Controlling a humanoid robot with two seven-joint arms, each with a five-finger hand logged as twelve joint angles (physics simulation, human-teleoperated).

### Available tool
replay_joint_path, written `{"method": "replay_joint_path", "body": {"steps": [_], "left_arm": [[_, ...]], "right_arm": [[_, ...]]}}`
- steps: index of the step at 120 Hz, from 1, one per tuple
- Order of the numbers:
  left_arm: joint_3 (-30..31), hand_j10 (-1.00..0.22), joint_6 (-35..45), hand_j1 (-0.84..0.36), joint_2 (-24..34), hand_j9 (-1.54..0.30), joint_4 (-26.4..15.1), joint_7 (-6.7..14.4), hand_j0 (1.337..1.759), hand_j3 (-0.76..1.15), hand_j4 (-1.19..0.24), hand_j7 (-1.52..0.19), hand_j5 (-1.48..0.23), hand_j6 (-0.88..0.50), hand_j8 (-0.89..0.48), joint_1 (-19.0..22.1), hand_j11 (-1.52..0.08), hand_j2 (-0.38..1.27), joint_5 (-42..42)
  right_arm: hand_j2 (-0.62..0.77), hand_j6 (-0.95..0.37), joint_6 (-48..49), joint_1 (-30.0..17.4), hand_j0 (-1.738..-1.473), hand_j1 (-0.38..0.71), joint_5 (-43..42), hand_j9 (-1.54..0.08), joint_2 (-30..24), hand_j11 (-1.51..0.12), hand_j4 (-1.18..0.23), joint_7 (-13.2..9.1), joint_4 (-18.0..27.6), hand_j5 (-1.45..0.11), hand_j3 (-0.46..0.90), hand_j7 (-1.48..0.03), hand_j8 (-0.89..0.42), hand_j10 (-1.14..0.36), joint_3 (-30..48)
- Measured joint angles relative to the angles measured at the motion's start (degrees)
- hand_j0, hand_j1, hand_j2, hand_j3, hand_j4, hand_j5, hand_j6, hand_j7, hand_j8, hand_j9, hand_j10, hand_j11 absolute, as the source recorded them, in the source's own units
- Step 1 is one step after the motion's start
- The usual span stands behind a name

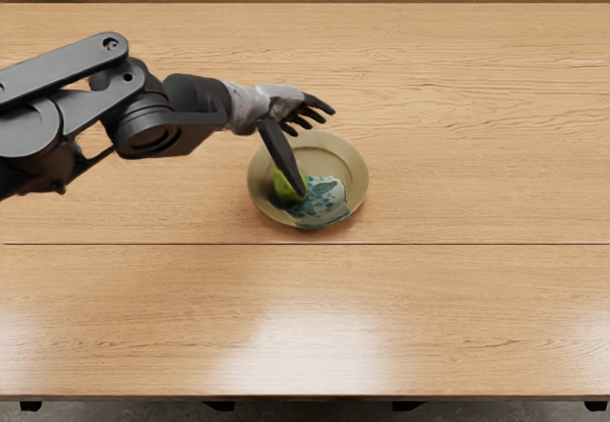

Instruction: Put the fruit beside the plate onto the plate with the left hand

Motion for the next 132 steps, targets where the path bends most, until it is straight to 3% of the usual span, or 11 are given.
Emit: {"method": "replay_joint_path", "body": {"steps": [14,25,34,50,72,96,132], "left_arm": [[-5.78,-0.05,-13.94,0.28,3.51,-0.09,3.06,0.00,1.658,0.00,-0.07,-0.09,-0.09,-0.06,-0.04,2.06,-0.09,0.05,-10.15],[-10.51,-0.03,-19.45,0.31,5.40,-0.06,4.43,0.00,1.658,0.00,-0.04,-0.06,-0.06,-0.04,-0.03,5.84,-0.06,0.03,-14.63],[-13.31,-0.02,-21.46,0.32,6.94,-0.04,4.97,0.00,1.658,0.00,-0.03,-0.04,-0.04,-0.03,-0.02,8.94,-0.04,0.02,-16.94],[-18.73,-0.01,-22.83,0.33,11.47,-0.02,6.01,0.00,1.658,0.00,-0.02,-0.02,-0.02,-0.01,-0.01,18.35,-0.02,0.01,-22.92],[-22.13,0.00,-23.28,0.34,19.13,-0.01,6.93,0.00,1.658,0.00,-0.01,-0.01,-0.01,-0.01,0.00,24.10,-0.01,0.00,-26.08],[-22.76,0.00,-23.36,0.35,23.11,0.00,9.35,0.00,1.658,0.00,0.00,0.00,0.00,0.00,0.00,27.50,0.00,0.00,-27.20],[-22.88,0.00,-23.39,0.35,28.23,0.00,13.87,0.00,1.658,0.00,0.00,0.00,0.00,0.00,0.00,27.68,0.00,0.00,-32.82]], "right_arm": [[0.00,0.00,0.01,0.00,-1.658,-0.35,0.00,0.00,0.00,0.00,0.00,0.00,0.00,0.00,0.00,0.00,0.00,0.00,0.00],[0.00,0.00,0.00,0.00,-1.658,-0.35,-0.01,0.00,0.00,0.00,0.00,0.00,0.00,0.00,0.00,0.00,0.00,0.00,-0.01],[0.00,0.00,0.01,-0.01,-1.658,-0.35,-0.01,0.00,0.00,0.00,0.00,0.00,0.00,0.00,0.00,0.00,0.00,0.00,0.00],[0.00,0.00,0.00,0.00,-1.658,-0.35,-0.01,0.00,0.00,0.00,0.00,0.00,0.00,0.00,0.00,0.00,0.00,0.00,0.00],[0.00,0.00,0.02,0.00,-1.658,-0.35,-0.01,0.00,0.00,0.00,0.00,0.00,0.00,0.00,0.00,0.00,0.00,0.00,0.00],[0.00,0.00,0.01,0.00,-1.658,-0.35,-0.01,0.00,0.00,0.00,0.00,0.00,0.00,0.00,0.00,0.00,0.00,0.00,0.00],[0.00,0.00,0.01,0.00,-1.658,-0.35,-0.01,0.00,0.00,0.00,0.00,0.00,0.00,0.00,0.00,0.00,0.00,0.00,0.00]]}}
